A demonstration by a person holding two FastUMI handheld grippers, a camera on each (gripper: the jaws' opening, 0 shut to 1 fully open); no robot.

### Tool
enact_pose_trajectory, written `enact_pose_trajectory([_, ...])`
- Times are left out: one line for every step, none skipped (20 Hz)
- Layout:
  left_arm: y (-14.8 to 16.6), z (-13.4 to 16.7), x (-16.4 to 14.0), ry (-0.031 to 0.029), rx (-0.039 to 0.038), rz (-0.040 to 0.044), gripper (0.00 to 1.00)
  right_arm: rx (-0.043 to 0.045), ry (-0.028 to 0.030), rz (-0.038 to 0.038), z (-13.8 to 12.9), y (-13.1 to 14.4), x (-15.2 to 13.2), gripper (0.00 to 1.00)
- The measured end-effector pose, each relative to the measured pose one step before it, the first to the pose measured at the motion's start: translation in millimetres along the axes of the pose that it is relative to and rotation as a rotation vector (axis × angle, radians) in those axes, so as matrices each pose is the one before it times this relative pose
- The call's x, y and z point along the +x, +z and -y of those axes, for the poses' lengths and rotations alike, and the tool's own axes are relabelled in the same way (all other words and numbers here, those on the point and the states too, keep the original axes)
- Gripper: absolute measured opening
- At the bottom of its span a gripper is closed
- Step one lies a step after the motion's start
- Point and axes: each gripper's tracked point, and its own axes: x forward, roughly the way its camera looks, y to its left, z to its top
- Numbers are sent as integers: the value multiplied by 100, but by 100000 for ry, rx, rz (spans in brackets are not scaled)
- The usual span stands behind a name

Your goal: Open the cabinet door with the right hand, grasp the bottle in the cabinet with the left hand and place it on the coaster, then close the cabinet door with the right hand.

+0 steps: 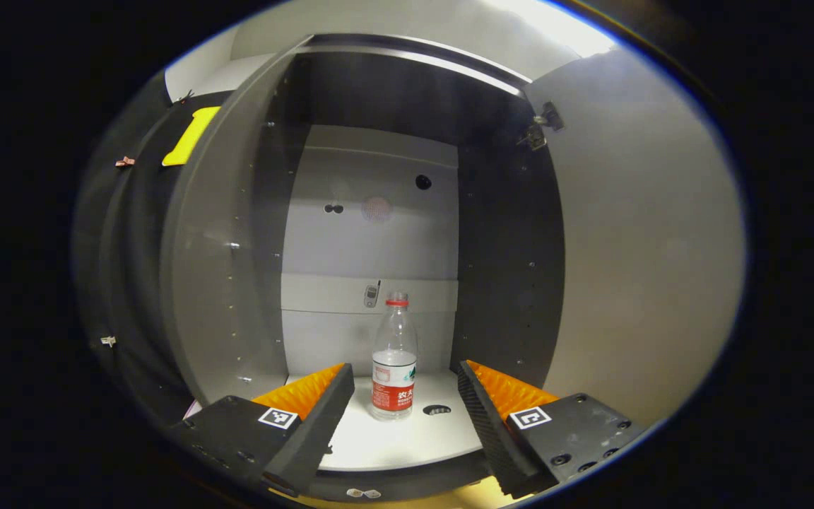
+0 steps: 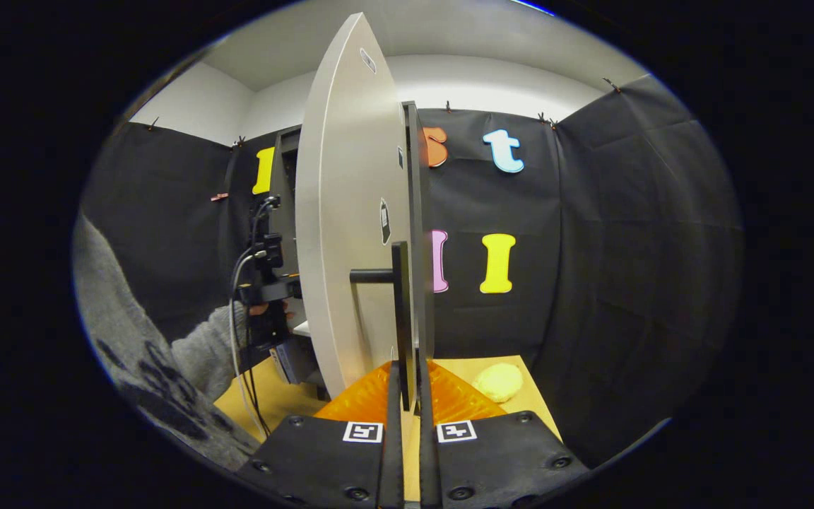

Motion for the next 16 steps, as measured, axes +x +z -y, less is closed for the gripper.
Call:
enact_pose_trajectory([-493,-129,1055,625,1117,-1043,93,698,-2331,-458,694,-152,-519,13])
enact_pose_trajectory([-793,122,923,546,-21,-1131,94,74,-3352,-757,1364,-310,-361,13])
enact_pose_trajectory([-624,158,911,-31,-1747,-448,93,1499,-3080,-1296,1291,-171,-440,8])
enact_pose_trajectory([-556,-114,1078,-213,-1677,-630,93,1920,-4396,-439,1477,-491,36,7])
enact_pose_trajectory([-360,-218,831,339,-614,-170,93,2024,-4294,35,1253,-136,-14,28])
enact_pose_trajectory([-316,-199,863,750,667,-531,93,2420,-4119,704,1152,259,-181,29])
enact_pose_trajectory([-369,-199,784,986,1582,-536,94,2884,-3574,765,1147,207,138,35])
enact_pose_trajectory([-248,-27,909,1045,1877,-392,94,1888,-4326,1070,1548,310,96,36])
enact_pose_trajectory([-273,-56,662,281,1599,-121,94,410,-6045,2337,2024,275,733,57])
enact_pose_trajectory([-188,63,563,-206,614,711,91,-386,-4824,2061,1756,437,587,77])
enact_pose_trajectory([-63,-87,609,259,-124,409,94,-428,-5051,800,1500,63,949,97])
enact_pose_trajectory([-244,-238,664,249,-712,249,94,-211,-3881,-210,991,-268,370,95])
enact_pose_trajectory([-289,-130,612,351,-560,-580,94,-394,-2297,-214,634,-172,418,95])
enact_pose_trajectory([-387,-254,506,595,284,-827,94,-568,-1411,-562,325,-121,464,95])
enact_pose_trajectory([-382,-187,685,350,860,-1032,94,-268,-484,-369,103,-115,443,95])
enact_pose_trajectory([-474,-97,663,100,551,-756,94,397,502,-62,-131,11,432,95])
